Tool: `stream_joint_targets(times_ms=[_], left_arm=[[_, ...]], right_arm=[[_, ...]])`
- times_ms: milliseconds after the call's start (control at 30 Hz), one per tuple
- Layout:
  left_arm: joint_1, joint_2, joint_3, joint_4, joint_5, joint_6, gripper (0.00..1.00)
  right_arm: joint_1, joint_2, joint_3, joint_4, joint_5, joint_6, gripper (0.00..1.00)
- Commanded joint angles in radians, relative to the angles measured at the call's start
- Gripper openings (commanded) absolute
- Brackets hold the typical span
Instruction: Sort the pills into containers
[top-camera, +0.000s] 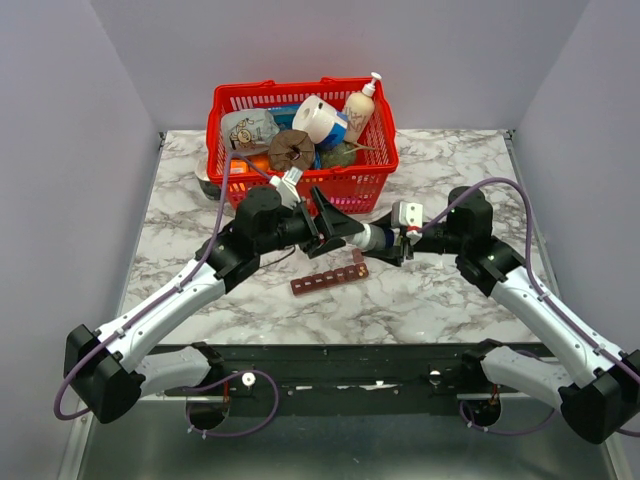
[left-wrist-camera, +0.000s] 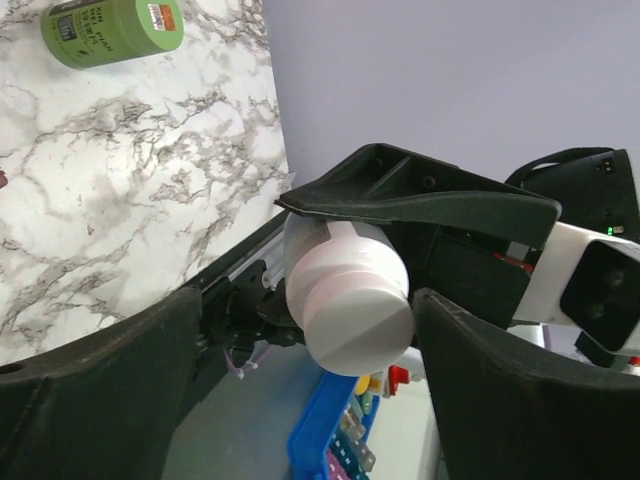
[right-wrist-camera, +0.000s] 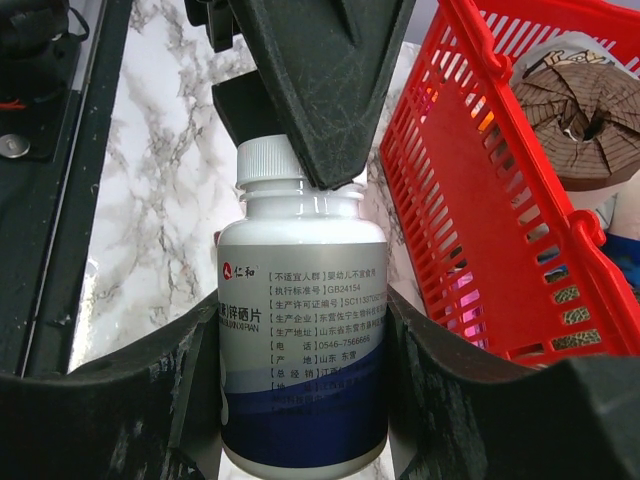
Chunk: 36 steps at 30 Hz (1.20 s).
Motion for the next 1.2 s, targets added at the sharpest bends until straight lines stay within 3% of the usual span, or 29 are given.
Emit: stream_joint_targets(times_ms=[0,167,367,567,733,833,867,933,967,1033,1067,1133,1167], left_arm=[[-0.007,0.0,0.012,0.035,0.006,-0.016,0.8],[-0.007,0.01,0.009,0.059,0.058,0.02,0.45],[-0.006,0.042,0.015,0.089,0.166,0.111,0.22],[-0.006,0.125,0.061,0.09,0.357,0.308,0.2],[-0.013,0.158,0.135,-0.085,0.482,0.729,0.22],[-0.022,0.076,0.109,-0.103,0.501,0.979,0.33],[-0.022,0.045,0.086,-0.077,0.495,1.033,0.45],[-0.024,-0.042,0.012,0.022,0.469,1.102,0.59],[-0.024,-0.065,-0.006,0.051,0.464,1.113,0.71],[-0.021,-0.107,-0.026,0.104,0.415,1.1,0.82],[-0.018,-0.115,-0.026,0.131,0.398,1.063,0.93],[-0.001,-0.128,-0.021,0.199,0.394,0.993,0.99],[0.008,-0.135,-0.021,0.225,0.391,0.889,0.99]], right_arm=[[0.008,-0.015,-0.014,0.014,0.025,-0.042,0.0],[0.006,-0.007,-0.01,0.014,0.029,-0.029,0.0],[0.006,0.004,-0.008,0.013,-0.012,0.055,0.01],[0.006,0.019,0.007,0.006,-0.116,0.208,0.01],[0.006,0.037,0.016,0.02,-0.239,0.372,0.01],[0.006,0.039,-0.008,0.072,-0.261,0.518,0.0],[0.006,0.042,-0.016,0.097,-0.277,0.559,0.0],[0.006,0.045,-0.045,0.199,-0.306,0.708,0.01],[0.006,0.044,-0.051,0.239,-0.311,0.756,0.01],[0.006,0.044,-0.05,0.312,-0.316,0.839,0.0],[0.006,0.044,-0.042,0.319,-0.316,0.845,0.01],[0.006,0.044,-0.031,0.313,-0.31,0.821,0.01],[0.006,0.045,-0.016,0.303,-0.304,0.795,0.01]])
